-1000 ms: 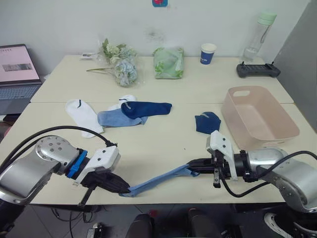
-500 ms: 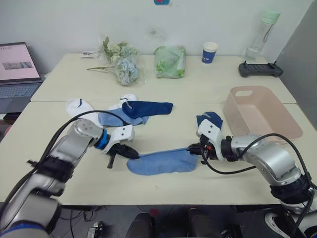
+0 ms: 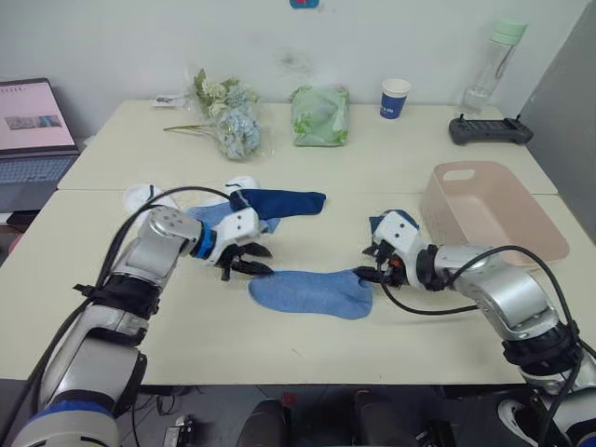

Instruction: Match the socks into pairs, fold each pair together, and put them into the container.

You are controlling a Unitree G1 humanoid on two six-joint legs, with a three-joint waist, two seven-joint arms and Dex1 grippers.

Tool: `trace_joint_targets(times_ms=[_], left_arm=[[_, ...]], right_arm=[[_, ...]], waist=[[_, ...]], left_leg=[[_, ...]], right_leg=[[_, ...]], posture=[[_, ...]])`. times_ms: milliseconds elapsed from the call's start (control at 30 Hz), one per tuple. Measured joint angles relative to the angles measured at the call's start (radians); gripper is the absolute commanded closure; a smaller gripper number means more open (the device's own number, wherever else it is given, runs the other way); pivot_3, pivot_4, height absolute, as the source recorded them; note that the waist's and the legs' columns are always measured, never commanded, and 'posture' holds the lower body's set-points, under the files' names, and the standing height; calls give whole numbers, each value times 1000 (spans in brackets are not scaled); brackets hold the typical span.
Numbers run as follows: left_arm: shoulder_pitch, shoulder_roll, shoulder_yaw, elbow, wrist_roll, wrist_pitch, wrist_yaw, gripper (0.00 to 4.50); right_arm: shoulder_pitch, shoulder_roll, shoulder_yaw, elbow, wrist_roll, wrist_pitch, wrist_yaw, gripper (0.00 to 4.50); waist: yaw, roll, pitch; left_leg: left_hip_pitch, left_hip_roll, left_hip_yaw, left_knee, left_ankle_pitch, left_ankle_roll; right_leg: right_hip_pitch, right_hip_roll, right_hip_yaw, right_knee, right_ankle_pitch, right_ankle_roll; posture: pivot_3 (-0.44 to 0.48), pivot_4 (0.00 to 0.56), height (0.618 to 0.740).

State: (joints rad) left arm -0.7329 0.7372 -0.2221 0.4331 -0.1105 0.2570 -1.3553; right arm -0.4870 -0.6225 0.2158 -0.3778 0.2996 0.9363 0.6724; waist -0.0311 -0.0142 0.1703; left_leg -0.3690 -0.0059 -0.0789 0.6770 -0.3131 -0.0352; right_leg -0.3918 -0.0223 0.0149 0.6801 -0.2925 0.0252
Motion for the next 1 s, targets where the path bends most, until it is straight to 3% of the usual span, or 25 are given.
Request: trace_joint_targets(times_ms=[67,167,267,433,667,767,833,1000], left_arm=[[40,39,63,-79,-34,79,15,925],[168,57,138,-230,-108,232,51,12],[300,37,185,-328,-156,367,144,12],[416,-9,221,-447,-163,434,308,12],[442,-108,239,-507,-172,466,465,12],[448,-108,242,-519,-189,489,477,618],[450,-107,247,-520,-198,505,480,1234],[474,-104,232,-553,-207,523,478,2810]], right_arm=[[17,8,-57,-47,12,27,-29,176],[76,45,-149,-132,59,84,-68,0],[139,86,-203,-205,112,142,-103,0],[266,95,-162,-247,100,135,-162,0],[357,143,-100,-228,44,83,-244,0],[374,175,-101,-203,35,72,-269,0],[388,193,-102,-190,36,69,-272,381],[388,216,-106,-177,37,66,-277,2039]], waist=[[-3,0,0],[-2,0,0],[1,0,0],[6,0,0],[5,0,0],[5,0,0],[4,0,-1],[3,1,-1]], left_leg=[[0,0,1,-1,0,0],[0,0,0,-2,0,0],[0,1,-1,-1,0,0],[5,0,-1,-1,0,0],[5,0,-1,-1,0,0],[5,0,-1,-1,0,0],[5,0,0,-1,0,0],[5,0,1,-1,0,0]], right_leg=[[-1,-1,1,0,0,0],[-1,-1,2,0,0,0],[-1,-1,1,1,0,0],[4,-2,1,0,1,-1],[4,-2,1,1,1,-1],[4,-2,1,1,1,-1],[4,-2,1,1,1,-1],[4,-2,2,0,1,-1]], posture=[[0,150,740],[0,150,740],[0,150,740],[0,150,740],[0,150,740],[0,150,740],[0,150,740],[0,150,740]])
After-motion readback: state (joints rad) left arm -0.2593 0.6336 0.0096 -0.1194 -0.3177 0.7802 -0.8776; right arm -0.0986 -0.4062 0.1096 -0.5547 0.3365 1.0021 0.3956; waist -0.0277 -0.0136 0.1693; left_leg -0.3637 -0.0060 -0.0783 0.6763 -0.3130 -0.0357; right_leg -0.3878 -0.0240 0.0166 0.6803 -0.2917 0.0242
